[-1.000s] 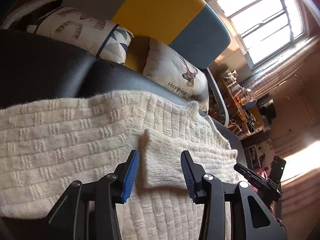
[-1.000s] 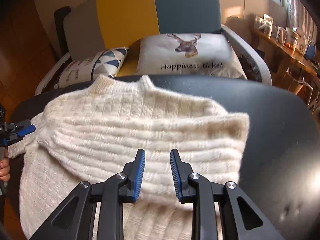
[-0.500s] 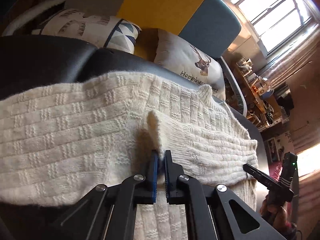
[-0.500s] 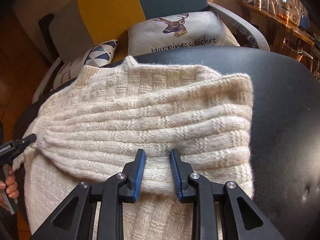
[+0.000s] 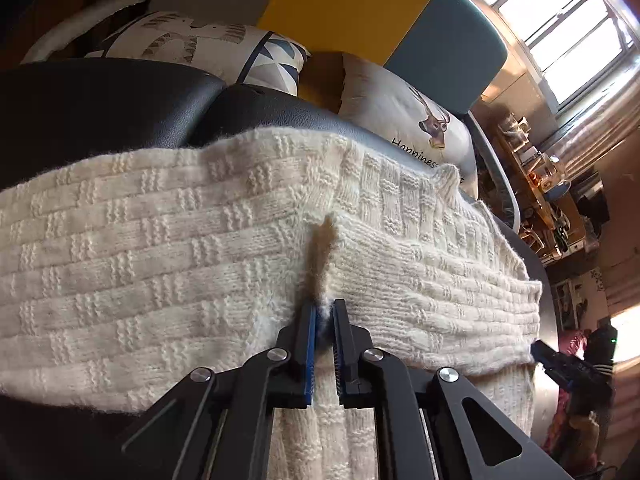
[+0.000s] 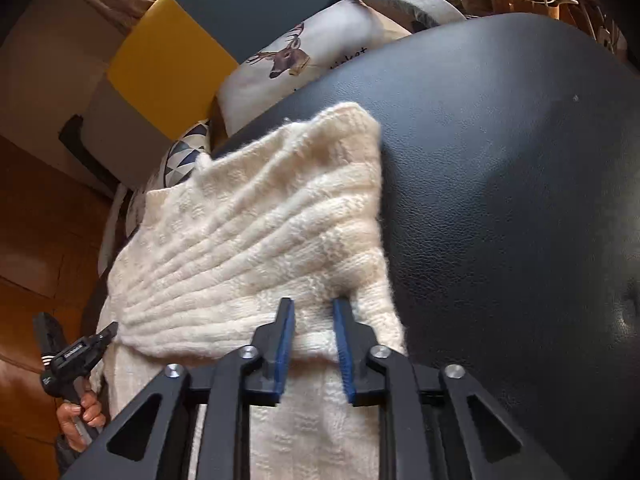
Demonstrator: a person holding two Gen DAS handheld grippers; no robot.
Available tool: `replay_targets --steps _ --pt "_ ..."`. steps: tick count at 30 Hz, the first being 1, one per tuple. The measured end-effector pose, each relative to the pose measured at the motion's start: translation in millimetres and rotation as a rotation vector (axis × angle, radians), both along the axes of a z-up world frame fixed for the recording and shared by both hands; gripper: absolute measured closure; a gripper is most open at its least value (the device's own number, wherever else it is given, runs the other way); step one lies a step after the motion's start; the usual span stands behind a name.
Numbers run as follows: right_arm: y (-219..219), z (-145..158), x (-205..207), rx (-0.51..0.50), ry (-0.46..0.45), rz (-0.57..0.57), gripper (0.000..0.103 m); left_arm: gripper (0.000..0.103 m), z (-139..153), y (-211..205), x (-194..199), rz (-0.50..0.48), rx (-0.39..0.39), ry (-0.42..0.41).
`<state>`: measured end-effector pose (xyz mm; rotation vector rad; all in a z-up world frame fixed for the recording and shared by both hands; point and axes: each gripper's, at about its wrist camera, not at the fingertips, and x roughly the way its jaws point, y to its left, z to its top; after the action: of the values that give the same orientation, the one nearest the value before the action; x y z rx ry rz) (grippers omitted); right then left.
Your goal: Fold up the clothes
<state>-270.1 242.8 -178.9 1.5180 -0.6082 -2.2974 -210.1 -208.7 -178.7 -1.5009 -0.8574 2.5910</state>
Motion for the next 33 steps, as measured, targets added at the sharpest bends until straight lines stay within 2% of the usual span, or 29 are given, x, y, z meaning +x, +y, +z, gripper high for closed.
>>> replay_targets --steps 4,7,8,9,12,15,18,22,24,28,33 --pt "5 -4 2 -0.019 0.016 -0.029 0.094 0.093 3 -4 1 0.011 0.018 -0.012" --pt "-5 9 8 0.078 0.033 -0.033 0.093 0.091 13 -14 13 0.043 0.054 0.009" --pt "-8 14 10 0.110 0.038 -0.034 0.091 0.090 16 -21 20 0.061 0.085 0.017" --pt "-15 24 15 0.151 0.080 -0.036 0.085 0.087 19 -29 27 0.079 0.116 0.024" --pt "-57 46 26 0.179 0.168 0.045 0.081 0.077 24 -61 61 0.161 0.193 0.056" --pt "-114 53 31 0.221 0.211 0.164 0.081 0.076 20 -97 102 0.247 0.254 0.060" --pt "-167 47 36 0.254 0.203 0.240 0.081 0.076 11 -139 152 0.358 0.288 0.050" --pt "-214 39 56 0.162 0.181 0.308 0.079 0.076 -2 -209 234 0.585 0.364 0.060" --pt "-231 35 70 0.140 0.178 0.338 0.079 0.076 -8 -234 257 0.666 0.396 0.067" --pt "-246 28 95 0.113 0.153 0.351 0.079 0.075 -21 -280 298 0.817 0.459 0.080" --pt "-240 21 112 0.121 0.112 0.325 0.079 0.064 -37 -333 340 0.981 0.532 0.096"
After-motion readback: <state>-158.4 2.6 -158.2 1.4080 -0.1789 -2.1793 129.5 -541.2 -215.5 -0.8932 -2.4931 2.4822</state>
